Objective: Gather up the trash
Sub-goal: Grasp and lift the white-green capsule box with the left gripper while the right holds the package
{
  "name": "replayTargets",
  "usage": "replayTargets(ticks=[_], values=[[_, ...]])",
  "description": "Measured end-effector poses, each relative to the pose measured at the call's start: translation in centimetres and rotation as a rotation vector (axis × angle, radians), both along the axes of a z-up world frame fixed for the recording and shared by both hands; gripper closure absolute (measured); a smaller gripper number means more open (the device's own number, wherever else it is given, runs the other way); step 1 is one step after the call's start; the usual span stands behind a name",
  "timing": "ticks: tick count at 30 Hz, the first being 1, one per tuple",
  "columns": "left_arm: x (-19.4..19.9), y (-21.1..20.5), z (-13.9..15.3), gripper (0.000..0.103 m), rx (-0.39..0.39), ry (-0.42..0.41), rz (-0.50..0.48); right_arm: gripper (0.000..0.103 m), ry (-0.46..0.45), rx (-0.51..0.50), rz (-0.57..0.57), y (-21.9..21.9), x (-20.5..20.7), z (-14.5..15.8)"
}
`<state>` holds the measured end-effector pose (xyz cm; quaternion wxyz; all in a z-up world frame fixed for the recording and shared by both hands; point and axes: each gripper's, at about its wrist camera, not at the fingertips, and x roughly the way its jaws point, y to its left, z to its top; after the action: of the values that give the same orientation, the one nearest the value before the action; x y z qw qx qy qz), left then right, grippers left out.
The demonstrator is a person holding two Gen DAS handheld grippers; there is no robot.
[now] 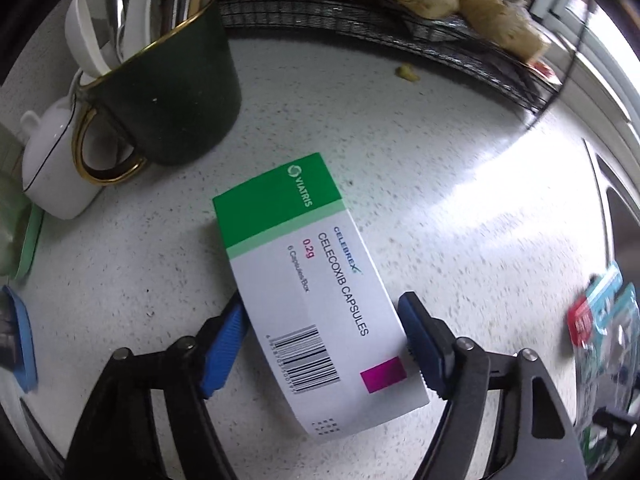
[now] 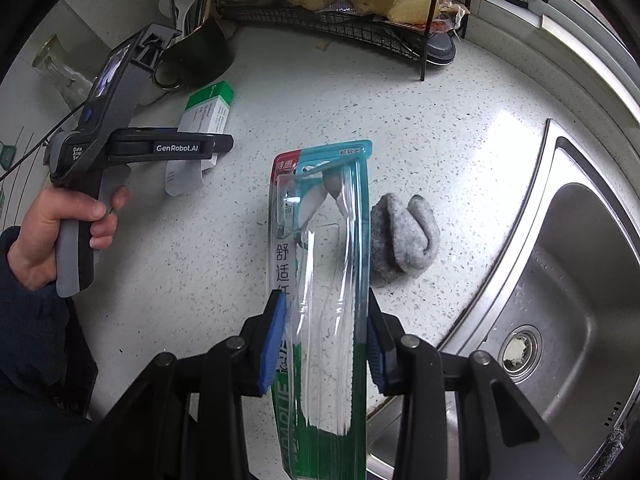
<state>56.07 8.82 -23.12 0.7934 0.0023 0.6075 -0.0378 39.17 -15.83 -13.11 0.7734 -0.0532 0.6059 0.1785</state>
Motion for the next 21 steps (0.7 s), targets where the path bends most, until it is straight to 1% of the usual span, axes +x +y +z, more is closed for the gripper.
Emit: replayTargets(ticks=[1,2,4,5,7,11,14,16,18,21], values=[[-0.6,0.1,0.1,0.033,-0.021,-0.004,-0.024,0.069,-0.001,0.002,0.003,0.0,-0.1,0.1],[-1.0,0.3,0.3,0.034,-0.017,-0.02,-0.031,0.069,-0.003,0.005,0.004,0.0,-0.2,0.1],[-2.2,0.5,1.2,0.036,0.015,-0.067,-0.062,0.069,-0.003,0.006,0.005,0.2,-0.4,0.0],[-2.7,0.5,1.6,0.037,0.015,-0.081,-0.078,0.069,-0.005,0.006,0.005,0.2,-0.5,-0.1],[-3.7,0.3,2.8,0.038,-0.011,-0.095,-0.108,0.069,-0.008,0.011,0.003,0.0,-0.7,-0.2],[-5.6,-0.1,4.8,0.039,-0.067,-0.109,-0.167,0.069,-0.008,0.019,0.0,-0.1,-0.8,-0.4],[-6.6,-0.8,6.0,0.04,-0.067,-0.114,-0.223,0.069,-0.017,0.021,0.007,-0.1,-1.1,-0.1],[-8.4,-1.5,6.9,0.04,-0.079,-0.113,-0.265,0.069,-0.03,0.021,0.013,-0.2,-1.5,0.3],[-9.2,-1.7,7.6,0.04,-0.098,-0.11,-0.307,0.069,-0.044,0.022,0.016,0.0,-2.2,1.3],[-11.2,-2.0,9.2,0.041,-0.104,-0.119,-0.371,0.069,-0.07,0.022,0.018,-0.4,-3.2,2.3]])
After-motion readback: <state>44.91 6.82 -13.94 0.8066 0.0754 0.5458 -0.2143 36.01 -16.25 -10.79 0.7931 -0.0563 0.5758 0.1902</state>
